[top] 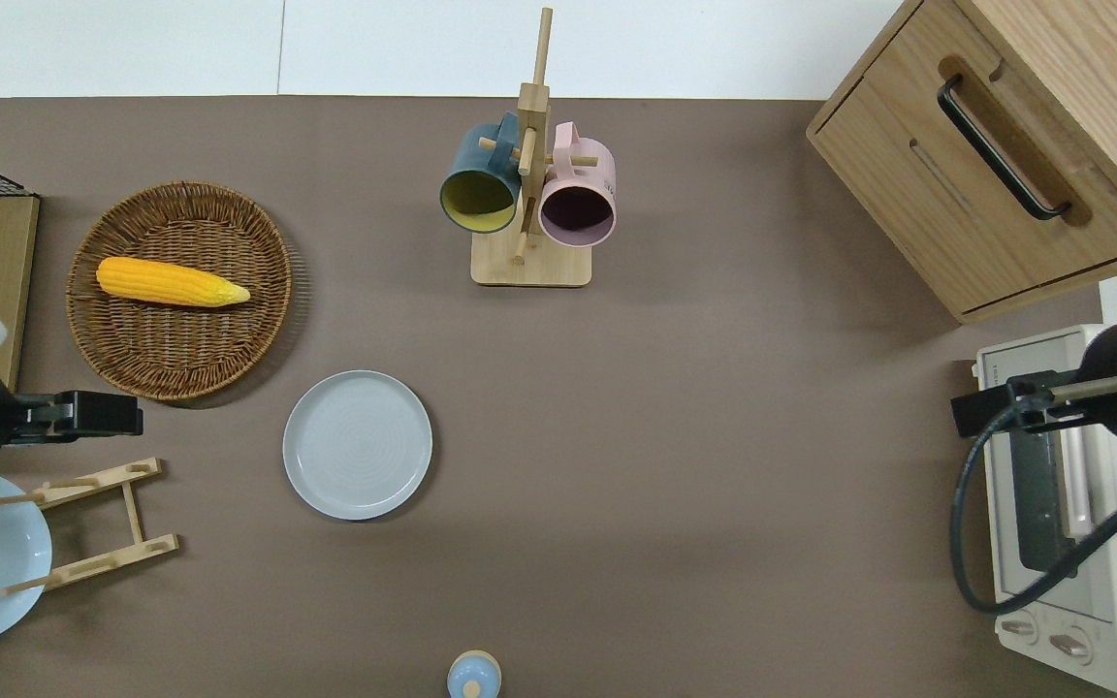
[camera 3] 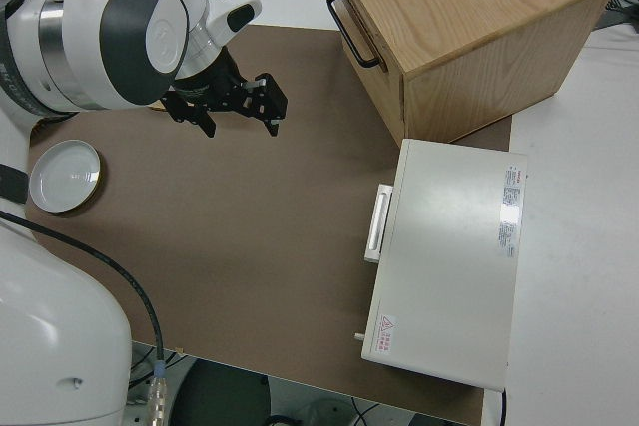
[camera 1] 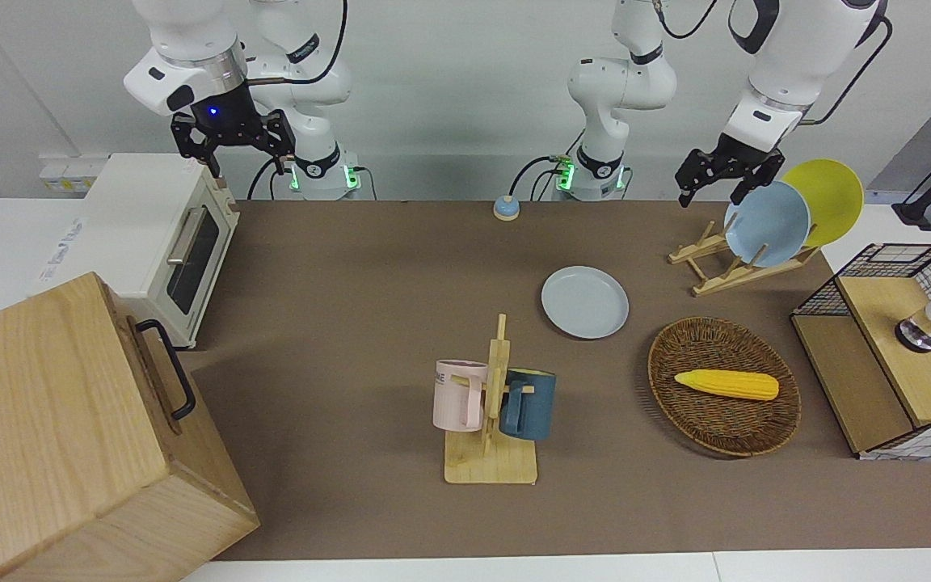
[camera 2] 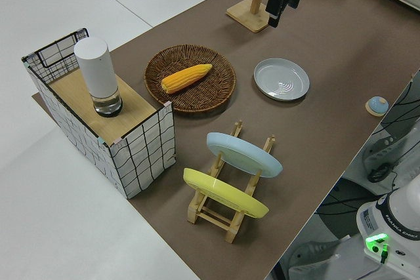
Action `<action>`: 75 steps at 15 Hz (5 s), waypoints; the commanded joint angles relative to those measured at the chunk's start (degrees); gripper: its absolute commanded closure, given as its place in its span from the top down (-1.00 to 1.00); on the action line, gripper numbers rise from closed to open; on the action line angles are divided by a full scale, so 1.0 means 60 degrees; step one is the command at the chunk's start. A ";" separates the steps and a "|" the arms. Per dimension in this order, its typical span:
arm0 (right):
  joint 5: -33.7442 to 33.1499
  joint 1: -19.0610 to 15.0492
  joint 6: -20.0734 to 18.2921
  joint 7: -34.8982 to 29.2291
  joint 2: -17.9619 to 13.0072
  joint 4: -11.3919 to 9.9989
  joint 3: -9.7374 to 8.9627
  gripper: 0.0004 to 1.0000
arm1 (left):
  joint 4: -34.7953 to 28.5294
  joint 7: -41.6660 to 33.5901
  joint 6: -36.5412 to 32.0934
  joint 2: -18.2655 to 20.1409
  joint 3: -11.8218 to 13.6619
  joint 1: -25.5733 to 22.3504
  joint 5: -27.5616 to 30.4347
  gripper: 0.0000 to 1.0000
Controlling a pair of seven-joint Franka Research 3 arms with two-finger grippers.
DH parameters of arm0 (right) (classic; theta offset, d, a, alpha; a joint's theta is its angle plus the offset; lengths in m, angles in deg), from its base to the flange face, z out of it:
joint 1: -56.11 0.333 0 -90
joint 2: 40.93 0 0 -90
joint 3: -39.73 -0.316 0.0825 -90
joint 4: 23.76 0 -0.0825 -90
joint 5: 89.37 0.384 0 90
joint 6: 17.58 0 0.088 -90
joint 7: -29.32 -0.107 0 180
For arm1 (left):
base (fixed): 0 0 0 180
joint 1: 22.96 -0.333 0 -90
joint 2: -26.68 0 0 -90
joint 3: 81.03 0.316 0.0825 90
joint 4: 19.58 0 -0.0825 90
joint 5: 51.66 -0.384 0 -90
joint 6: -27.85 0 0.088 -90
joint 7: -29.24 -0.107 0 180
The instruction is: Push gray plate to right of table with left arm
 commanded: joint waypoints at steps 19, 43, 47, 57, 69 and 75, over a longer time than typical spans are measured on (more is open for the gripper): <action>0.0019 -0.0012 -0.0040 0.0076 -0.0099 -0.0040 0.0000 0.99 | -0.0362 0.0261 0.0162 -0.0168 -0.0177 0.0092 -0.0185 1.00; 0.0019 -0.0012 -0.0054 0.0076 -0.0099 -0.0040 0.0000 0.99 | -0.4069 0.1125 0.5891 -0.2072 -0.0191 0.0356 0.0868 0.92; 0.0019 -0.0012 -0.0040 0.0076 -0.0099 -0.0040 0.0000 0.99 | -0.4157 0.1125 0.6008 -0.2218 -0.0279 0.0385 0.1134 0.82; 0.0019 -0.0012 -0.0040 0.0076 -0.0099 -0.0040 0.0000 0.99 | -0.4377 0.0979 0.6389 -0.2629 -0.0367 0.0400 0.1134 0.75; 0.0019 -0.0012 -0.0040 0.0076 -0.0099 -0.0040 0.0000 0.99 | -0.4436 0.0979 0.6389 -0.2702 -0.0425 0.0400 0.1148 -1.00; 0.0005 -0.0012 -0.0040 0.0076 -0.0099 -0.0040 0.0000 0.99 | -0.4421 0.1198 0.6389 -0.2702 -0.1025 0.0400 0.1792 -1.00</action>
